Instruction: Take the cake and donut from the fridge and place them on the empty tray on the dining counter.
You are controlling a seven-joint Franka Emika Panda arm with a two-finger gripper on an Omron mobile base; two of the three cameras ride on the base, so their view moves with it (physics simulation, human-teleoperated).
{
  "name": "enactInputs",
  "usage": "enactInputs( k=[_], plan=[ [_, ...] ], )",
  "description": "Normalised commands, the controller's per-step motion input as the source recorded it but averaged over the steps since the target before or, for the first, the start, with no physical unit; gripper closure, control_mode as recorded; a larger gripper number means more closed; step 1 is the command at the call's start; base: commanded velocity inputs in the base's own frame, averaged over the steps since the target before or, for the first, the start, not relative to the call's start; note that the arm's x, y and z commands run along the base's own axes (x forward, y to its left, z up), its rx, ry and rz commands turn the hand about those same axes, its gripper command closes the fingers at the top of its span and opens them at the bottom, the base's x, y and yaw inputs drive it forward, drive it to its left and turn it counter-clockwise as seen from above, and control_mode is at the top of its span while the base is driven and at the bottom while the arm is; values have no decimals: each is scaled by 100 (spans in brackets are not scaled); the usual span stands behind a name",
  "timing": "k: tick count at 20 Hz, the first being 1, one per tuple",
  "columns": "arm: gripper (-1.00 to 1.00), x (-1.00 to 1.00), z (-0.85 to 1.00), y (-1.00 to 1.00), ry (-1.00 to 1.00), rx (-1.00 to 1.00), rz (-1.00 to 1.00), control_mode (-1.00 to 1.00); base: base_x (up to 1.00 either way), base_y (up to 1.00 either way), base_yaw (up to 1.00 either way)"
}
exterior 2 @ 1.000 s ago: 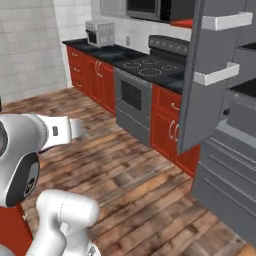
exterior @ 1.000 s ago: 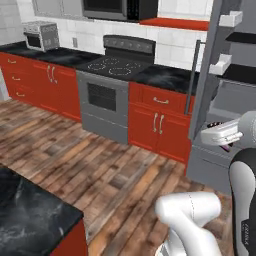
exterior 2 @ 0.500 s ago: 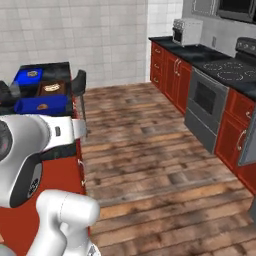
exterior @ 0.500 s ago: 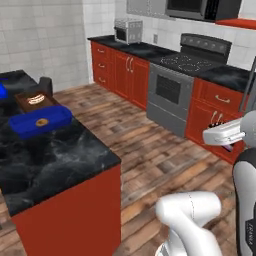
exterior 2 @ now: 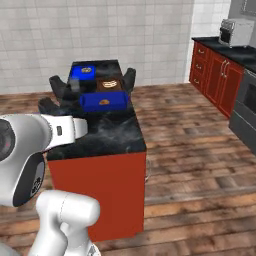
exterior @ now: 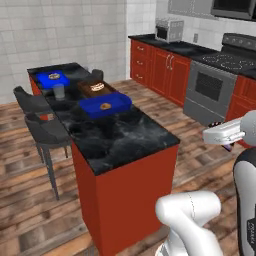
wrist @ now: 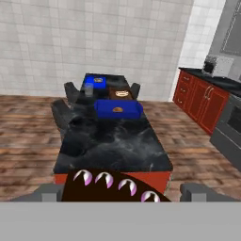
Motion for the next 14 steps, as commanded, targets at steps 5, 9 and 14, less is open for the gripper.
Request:
enactInputs(
  k=[5,9,14],
  plan=[
    [100,0,0,0,0,0,0,100,0,100,22],
    [100,0,0,0,0,0,0,100,0,100,21],
    [100,0,0,0,0,0,0,100,5,100,20]
  ],
)
